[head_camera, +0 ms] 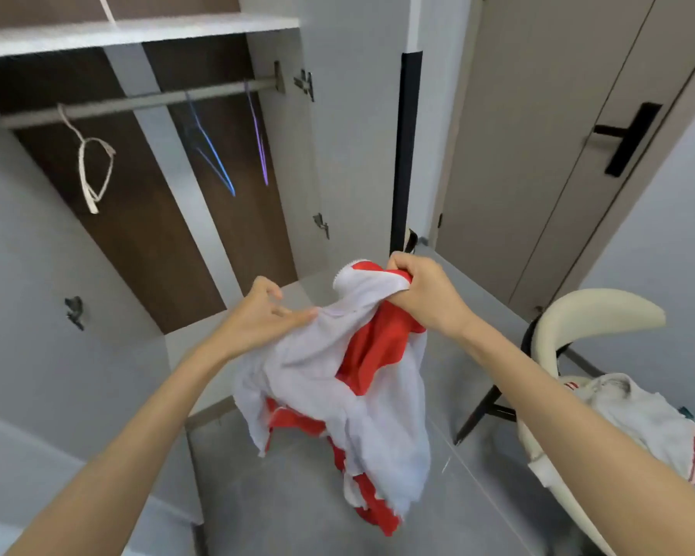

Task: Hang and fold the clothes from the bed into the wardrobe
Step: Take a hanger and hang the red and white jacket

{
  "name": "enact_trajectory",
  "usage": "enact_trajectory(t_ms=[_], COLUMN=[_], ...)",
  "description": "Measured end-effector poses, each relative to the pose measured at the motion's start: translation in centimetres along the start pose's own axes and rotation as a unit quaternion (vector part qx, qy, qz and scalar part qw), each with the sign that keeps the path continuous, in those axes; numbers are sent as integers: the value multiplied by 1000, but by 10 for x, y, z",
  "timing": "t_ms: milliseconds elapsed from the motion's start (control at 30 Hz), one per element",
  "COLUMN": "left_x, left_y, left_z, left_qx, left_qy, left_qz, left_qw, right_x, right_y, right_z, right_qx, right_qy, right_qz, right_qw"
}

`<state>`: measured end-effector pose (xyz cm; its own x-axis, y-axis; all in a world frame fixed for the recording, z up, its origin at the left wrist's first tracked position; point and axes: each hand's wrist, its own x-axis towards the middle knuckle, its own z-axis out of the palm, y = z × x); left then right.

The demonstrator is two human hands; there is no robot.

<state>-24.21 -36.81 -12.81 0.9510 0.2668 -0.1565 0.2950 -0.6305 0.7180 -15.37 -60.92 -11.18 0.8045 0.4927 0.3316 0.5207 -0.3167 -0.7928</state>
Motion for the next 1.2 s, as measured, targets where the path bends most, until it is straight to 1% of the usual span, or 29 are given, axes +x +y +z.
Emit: enact_trajectory(t_ms=[67, 100, 133, 167, 233, 267, 333, 367, 400, 467, 500, 533, 567, 633, 700, 833, 900, 967, 1033, 1067, 1133, 1200], left_x=[-1, 0, 1, 2, 6, 7, 10, 11, 11, 11, 10, 8, 6, 0, -6, -15, -17, -18, -19, -19, -19, -19], left_y=[2, 3, 6, 7, 5, 2, -8, -12, -15, -20, -23, -28, -33, -43, -48, -45, -46, -50, -61, -68, -84, -96], left_z=[-8, -9, -10, -12, -22, -28, -38, -43, -48, -59, -65, -69, -73, -77, -83, -104, -115, -125, -135, -138, -139, -136], left_qx=[-79, -128, -184, -228, -267, -268, -270, -296, -344, -449, -475, -483, -480, -478, -487, -486, -471, -482, -478, -444, -328, -225], left_qy=[-106, -133, -129, -100, -36, -31, -53, -58, -60, -62, -62, -61, -58, -43, -27, -18, 7, 55, 145, 201, 293, 335], left_qz=[8, 24, 42, 56, 74, 77, 79, 79, 79, 84, 90, 96, 100, 95, 97, 143, 160, 155, 131, 109, 50, 3], left_qw=[991, 982, 974, 967, 960, 960, 958, 950, 934, 888, 873, 868, 870, 872, 868, 862, 867, 860, 856, 867, 897, 915], right_x=[12, 16, 19, 22, 28, 30, 34, 37, 40, 45, 47, 50, 53, 62, 71, 81, 83, 87, 96, 102, 117, 134], right_y=[-17, -24, -29, -33, -39, -42, -47, -48, -48, -45, -42, -38, -34, -25, -17, -15, -9, 3, 11, 12, 8, -5], right_z=[20, 30, 41, 51, 69, 76, 89, 95, 100, 107, 111, 114, 119, 130, 146, 191, 211, 222, 220, 216, 203, 190], right_qx=[-10, -28, -42, -48, -34, -22, 2, 14, 26, 71, 110, 147, 166, 137, 96, 49, 30, -7, -22, -21, -20, -13], right_qy=[-19, -41, -63, -81, -89, -87, -89, -92, -99, -132, -161, -190, -213, -240, -285, -404, -430, -411, -364, -333, -281, -229], right_qz=[-40, -64, -84, -95, -96, -96, -90, -81, -68, -21, 12, 43, 66, 78, 63, 21, 21, -2, -18, -18, -28, -69], right_qw=[999, 997, 994, 991, 991, 991, 992, 992, 992, 988, 981, 970, 961, 958, 952, 913, 902, 911, 931, 943, 959, 971])
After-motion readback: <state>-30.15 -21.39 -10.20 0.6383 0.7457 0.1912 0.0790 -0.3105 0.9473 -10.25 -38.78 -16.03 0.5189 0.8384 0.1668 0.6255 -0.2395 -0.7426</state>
